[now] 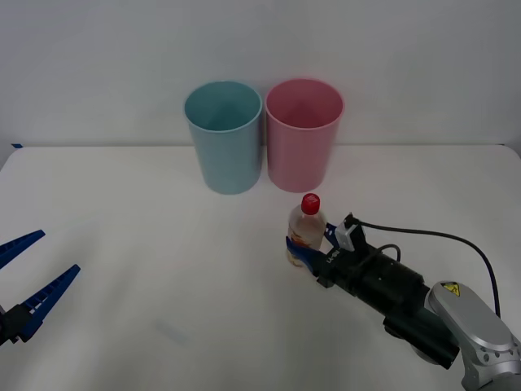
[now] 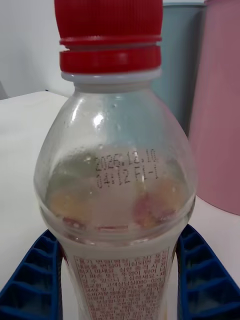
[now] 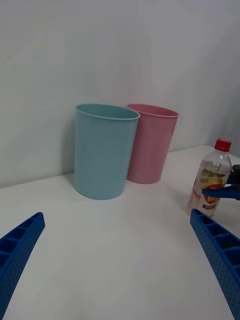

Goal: Grasp the object on the table and drop it into the matching bin: aluminum can to the light blue bin, PET bottle to the pink bin.

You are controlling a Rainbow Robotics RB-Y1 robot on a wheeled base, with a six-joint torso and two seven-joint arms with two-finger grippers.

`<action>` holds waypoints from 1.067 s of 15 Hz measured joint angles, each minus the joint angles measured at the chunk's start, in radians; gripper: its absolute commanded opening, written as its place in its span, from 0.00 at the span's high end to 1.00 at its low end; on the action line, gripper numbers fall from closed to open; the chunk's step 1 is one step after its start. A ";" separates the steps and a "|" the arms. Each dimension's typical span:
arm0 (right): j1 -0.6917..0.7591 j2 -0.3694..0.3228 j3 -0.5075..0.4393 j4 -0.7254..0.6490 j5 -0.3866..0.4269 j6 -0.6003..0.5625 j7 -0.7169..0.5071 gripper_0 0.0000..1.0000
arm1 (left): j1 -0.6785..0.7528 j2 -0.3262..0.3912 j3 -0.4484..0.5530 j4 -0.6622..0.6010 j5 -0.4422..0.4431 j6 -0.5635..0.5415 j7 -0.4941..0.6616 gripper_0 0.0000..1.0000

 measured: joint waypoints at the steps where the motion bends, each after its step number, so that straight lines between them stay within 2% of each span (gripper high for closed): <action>1: 0.000 0.000 0.000 0.000 0.000 -0.002 0.002 1.00 | 0.000 0.000 0.000 0.000 0.000 0.000 0.000 0.00; 6: 0.005 -0.003 -0.029 -0.015 -0.002 -0.045 0.004 1.00 | 0.000 0.000 0.000 0.000 0.000 0.000 0.000 0.00; 9: 0.036 -0.035 -0.035 -0.096 -0.033 -0.047 -0.016 1.00 | 0.000 0.000 0.000 0.000 0.000 0.000 0.000 0.00; 16: 0.113 -0.151 -0.058 -0.387 -0.045 -0.023 -0.274 1.00 | 0.000 0.000 0.000 0.000 0.000 0.000 0.000 0.00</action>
